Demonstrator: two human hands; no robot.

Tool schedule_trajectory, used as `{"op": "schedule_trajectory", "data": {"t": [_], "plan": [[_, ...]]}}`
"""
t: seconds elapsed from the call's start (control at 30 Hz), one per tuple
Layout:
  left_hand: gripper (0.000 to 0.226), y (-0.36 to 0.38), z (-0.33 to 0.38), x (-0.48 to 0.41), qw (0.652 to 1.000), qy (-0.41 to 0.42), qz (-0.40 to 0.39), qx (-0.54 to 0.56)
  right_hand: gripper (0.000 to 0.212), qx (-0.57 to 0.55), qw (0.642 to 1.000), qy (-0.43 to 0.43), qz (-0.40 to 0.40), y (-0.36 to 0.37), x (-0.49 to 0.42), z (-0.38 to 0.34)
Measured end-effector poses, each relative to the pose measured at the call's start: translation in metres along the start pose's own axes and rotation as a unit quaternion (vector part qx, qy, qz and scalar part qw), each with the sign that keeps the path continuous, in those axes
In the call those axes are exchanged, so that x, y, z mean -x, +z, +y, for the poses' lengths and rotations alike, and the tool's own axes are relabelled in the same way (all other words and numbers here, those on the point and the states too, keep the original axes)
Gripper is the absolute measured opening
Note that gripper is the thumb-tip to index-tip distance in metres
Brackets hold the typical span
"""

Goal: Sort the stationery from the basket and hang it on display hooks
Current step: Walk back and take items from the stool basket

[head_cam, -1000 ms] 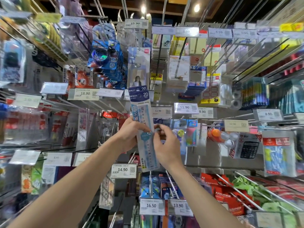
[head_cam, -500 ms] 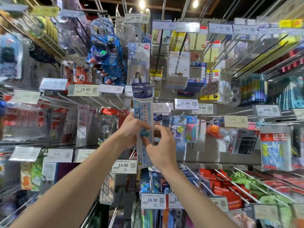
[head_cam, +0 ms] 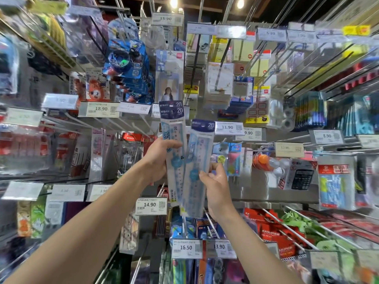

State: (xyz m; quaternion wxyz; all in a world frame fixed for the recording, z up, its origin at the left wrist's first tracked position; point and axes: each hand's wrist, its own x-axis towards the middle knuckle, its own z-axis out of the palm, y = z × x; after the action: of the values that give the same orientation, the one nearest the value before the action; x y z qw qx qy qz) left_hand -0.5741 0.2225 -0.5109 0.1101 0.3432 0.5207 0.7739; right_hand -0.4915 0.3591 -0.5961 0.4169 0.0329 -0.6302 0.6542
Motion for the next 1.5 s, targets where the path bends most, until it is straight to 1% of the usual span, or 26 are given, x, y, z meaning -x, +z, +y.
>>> {"op": "schedule_trajectory", "data": {"t": [0.1,0.2,0.33,0.4,0.5,0.53,0.6,0.7,0.8,0.9,1.03,1.17,1.23,1.3,1.37,1.43,1.47,1.5], "plan": [[0.022,0.002,0.005,-0.002,1.0,0.01,0.005,-0.003,0.025,0.037,0.999,0.018,0.024,-0.018,0.014,0.016],[0.026,0.002,0.008,-0.004,1.0,0.02,-0.003,-0.016,0.03,0.1,0.993,0.034,0.043,-0.029,0.023,0.03],[0.029,0.0,0.008,-0.005,0.999,0.033,-0.004,-0.031,0.027,0.181,0.98,0.003,0.087,-0.029,0.015,0.036],[0.027,-0.001,0.008,-0.005,0.999,0.032,-0.005,-0.041,0.027,0.19,0.976,0.011,0.106,-0.028,0.012,0.036],[0.026,0.0,0.01,-0.003,0.998,0.04,0.003,-0.05,0.026,0.189,0.97,0.052,0.146,-0.027,0.004,0.032],[0.026,0.001,0.011,-0.003,0.998,0.044,0.006,-0.053,0.025,0.191,0.968,0.066,0.146,-0.024,0.0,0.031],[0.026,0.002,0.012,-0.002,0.997,0.046,0.011,-0.057,0.029,0.197,0.969,0.08,0.126,-0.016,-0.009,0.029],[0.026,0.004,0.011,-0.003,0.998,0.037,0.0,-0.06,0.042,0.225,0.966,0.088,0.096,-0.007,-0.025,0.027],[0.027,0.006,0.011,-0.003,0.997,0.033,-0.008,-0.066,0.037,0.233,0.964,0.103,0.072,0.002,-0.032,0.012],[0.031,0.006,0.011,-0.004,0.997,0.038,-0.009,-0.064,0.045,0.249,0.957,0.131,0.065,0.002,-0.039,0.01],[0.035,0.005,0.009,-0.004,0.997,0.039,-0.013,-0.072,0.054,0.21,0.961,0.167,0.066,0.004,-0.039,0.016],[0.033,0.001,0.008,-0.006,0.996,0.042,-0.017,-0.078,0.052,0.257,0.948,0.176,0.066,0.009,-0.049,0.016],[0.034,-0.001,0.009,-0.008,0.996,0.041,-0.018,-0.079,0.047,0.291,0.937,0.185,0.053,0.011,-0.061,0.016],[0.035,-0.003,0.008,-0.009,0.996,0.041,-0.023,-0.076,0.041,0.343,0.919,0.191,0.036,0.01,-0.069,0.016],[0.032,-0.004,0.008,-0.01,0.996,0.041,-0.025,-0.074,0.036,0.423,0.889,0.173,0.041,0.01,-0.07,0.016],[0.031,-0.005,0.008,-0.01,0.996,0.04,-0.033,-0.075,0.028,0.494,0.856,0.122,0.089,0.011,-0.063,0.015],[0.032,-0.005,0.008,-0.01,0.996,0.04,-0.039,-0.072,0.023,0.492,0.859,0.071,0.117,0.012,-0.059,0.014],[0.032,-0.005,0.008,-0.01,0.996,0.039,-0.043,-0.069,0.018,0.456,0.88,0.004,0.128,0.014,-0.054,0.011]]}}
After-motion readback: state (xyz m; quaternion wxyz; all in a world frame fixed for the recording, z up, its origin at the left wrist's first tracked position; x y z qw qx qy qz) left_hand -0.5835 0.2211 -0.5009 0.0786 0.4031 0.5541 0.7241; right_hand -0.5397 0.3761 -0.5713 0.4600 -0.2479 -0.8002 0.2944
